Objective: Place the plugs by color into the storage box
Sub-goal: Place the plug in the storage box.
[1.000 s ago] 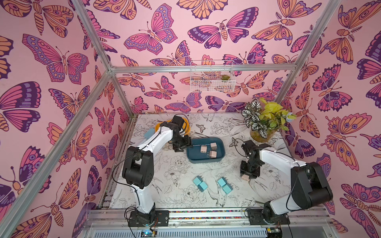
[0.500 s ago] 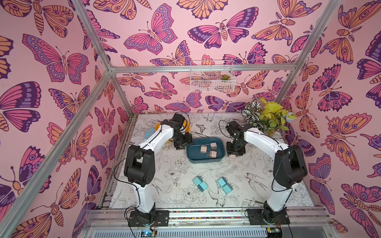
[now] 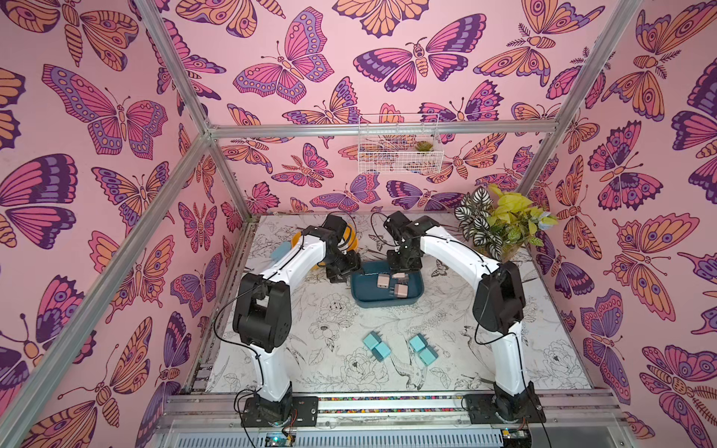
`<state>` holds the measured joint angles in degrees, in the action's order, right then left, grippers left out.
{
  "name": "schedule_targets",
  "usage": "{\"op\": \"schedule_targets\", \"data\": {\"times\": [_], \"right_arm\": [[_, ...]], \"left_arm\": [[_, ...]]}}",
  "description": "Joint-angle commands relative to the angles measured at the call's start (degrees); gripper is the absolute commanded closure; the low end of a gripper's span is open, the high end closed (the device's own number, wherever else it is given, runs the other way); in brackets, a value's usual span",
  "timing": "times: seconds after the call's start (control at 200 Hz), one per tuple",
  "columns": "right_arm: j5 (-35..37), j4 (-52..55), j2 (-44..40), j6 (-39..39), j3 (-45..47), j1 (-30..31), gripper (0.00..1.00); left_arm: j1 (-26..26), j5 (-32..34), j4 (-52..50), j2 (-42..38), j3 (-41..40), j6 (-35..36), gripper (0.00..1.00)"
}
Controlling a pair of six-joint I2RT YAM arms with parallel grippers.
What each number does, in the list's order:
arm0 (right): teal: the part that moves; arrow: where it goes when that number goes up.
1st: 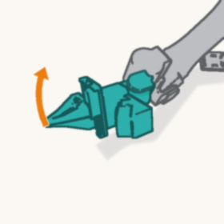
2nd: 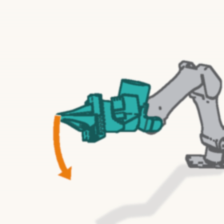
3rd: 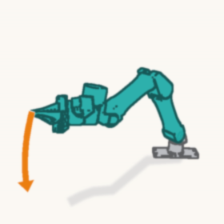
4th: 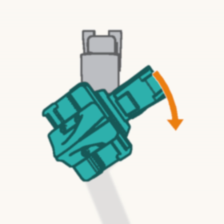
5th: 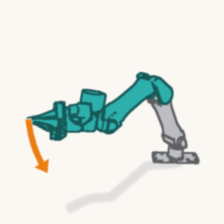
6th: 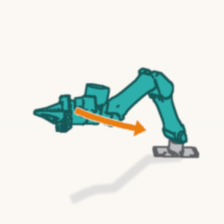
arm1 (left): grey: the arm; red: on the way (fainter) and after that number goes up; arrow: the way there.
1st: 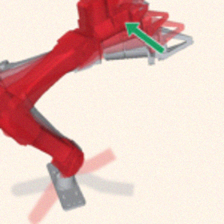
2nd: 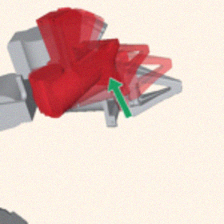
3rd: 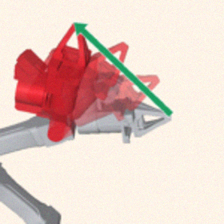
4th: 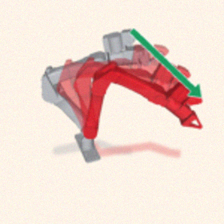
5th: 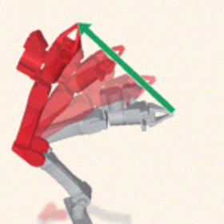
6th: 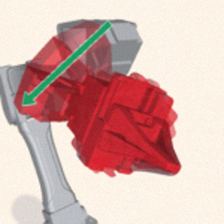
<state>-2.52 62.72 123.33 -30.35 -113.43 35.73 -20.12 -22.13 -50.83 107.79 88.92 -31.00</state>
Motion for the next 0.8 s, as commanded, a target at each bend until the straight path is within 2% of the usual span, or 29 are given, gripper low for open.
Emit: {"op": "schedule_targets", "data": {"times": [0.0,0.255,0.496,0.796], "right_arm": [[-1.4,2.1,2.7,-1.0,-2.0,1.9,0.53],[-3.4,-0.4,3.9,-2.3,0.2,3.4,0.53],[-4.6,-2.9,4.7,-3.2,2.9,4.1,0.53],[-4.4,-3.2,6.2,-2.5,3.6,5.3,0.53]], "left_arm": [[0.5,1.8,-0.2,-2.6,-1.2,1.4,0.29],[1.3,3.6,-0.1,-4.9,-3.3,1.8,0.29],[2.2,2.2,1.3,-5.6,-6.8,1.9,0.29],[2.4,2.0,1.3,-5.3,-6.8,2.0,0.29]]}}
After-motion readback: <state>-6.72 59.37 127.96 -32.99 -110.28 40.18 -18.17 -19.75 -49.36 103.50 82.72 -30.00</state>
